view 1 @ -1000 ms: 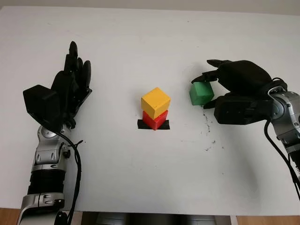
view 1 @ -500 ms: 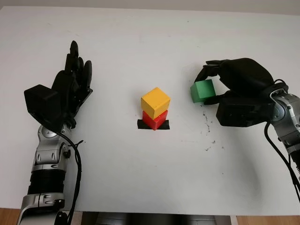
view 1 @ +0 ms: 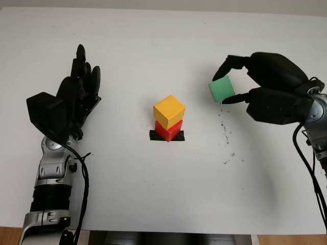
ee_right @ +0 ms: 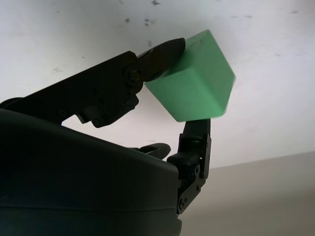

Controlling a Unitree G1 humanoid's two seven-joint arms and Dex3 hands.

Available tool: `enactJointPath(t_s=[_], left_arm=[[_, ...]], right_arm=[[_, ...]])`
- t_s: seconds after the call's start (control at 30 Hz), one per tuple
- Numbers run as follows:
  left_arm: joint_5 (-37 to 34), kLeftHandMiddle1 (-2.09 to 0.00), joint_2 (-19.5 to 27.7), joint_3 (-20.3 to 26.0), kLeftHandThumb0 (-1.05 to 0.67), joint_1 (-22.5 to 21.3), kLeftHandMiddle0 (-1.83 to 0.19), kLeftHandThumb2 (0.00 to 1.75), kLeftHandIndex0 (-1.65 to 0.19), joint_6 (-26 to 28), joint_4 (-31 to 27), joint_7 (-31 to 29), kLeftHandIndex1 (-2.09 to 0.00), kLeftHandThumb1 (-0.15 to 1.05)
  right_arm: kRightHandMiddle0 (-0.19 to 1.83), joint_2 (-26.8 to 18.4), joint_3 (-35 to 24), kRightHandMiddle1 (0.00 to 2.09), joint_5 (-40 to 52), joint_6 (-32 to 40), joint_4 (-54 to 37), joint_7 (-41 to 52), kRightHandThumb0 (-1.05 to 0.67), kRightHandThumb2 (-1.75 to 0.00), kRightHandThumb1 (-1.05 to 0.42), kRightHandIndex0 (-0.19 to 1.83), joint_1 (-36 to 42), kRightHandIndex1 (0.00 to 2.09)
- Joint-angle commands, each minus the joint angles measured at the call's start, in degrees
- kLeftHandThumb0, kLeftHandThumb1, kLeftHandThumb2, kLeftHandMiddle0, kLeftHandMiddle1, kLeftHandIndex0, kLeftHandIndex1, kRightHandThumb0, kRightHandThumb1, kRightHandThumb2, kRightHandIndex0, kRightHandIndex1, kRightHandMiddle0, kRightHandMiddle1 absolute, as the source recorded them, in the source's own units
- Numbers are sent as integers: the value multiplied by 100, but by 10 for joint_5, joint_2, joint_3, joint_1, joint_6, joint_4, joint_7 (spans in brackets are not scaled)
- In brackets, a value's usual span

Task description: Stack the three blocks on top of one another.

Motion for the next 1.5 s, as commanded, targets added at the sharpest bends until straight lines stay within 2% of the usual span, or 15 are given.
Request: enactJointPath(t_s=[0.0, 0.17, 0.33, 0.57, 0.8, 1.03, 1.47], left_arm=[[2, -1, 9, -1, -79, 1, 19, 56, 19, 1, -5, 1, 0, 105], [2, 0, 9, -1, -80, 3, 19, 56, 19, 4, -9, -2, 0, 105], [2, 0, 7, -2, -79, 3, 19, 57, 19, 6, -9, -1, 0, 105], [5, 0, 2, -4, -78, 0, 19, 57, 19, -18, 8, 1, 0, 105], [4, 0, 5, -2, -79, 0, 19, 57, 19, -20, 10, 1, 0, 105], [2, 0, 4, -3, -79, 0, 19, 56, 19, -16, 7, 0, 0, 105], [2, 0, 4, -4, -79, -1, 19, 57, 19, -9, 3, 4, 0, 105]], right_arm=[[39, 4, -14, 143, 21, 5, -2, 20, -32, -5, -92, 38, -28, 5], [43, 7, -18, 139, 60, 62, -23, 91, -38, -5, -90, 37, -68, 5], [38, 15, -16, 153, 104, 63, 12, 158, -42, -6, -91, 37, -117, 5], [37, 35, -14, 156, 114, 82, 17, 173, -41, -5, -90, 38, -132, 5], [35, 66, -24, 161, 162, 161, -10, 208, -41, -5, -90, 36, -153, 4], [38, 88, -11, 165, 190, 190, 4, 258, -48, -5, -90, 36, -196, 5], [39, 126, 3, 162, 226, 278, -19, 322, -47, -5, -90, 35, -220, 4]])
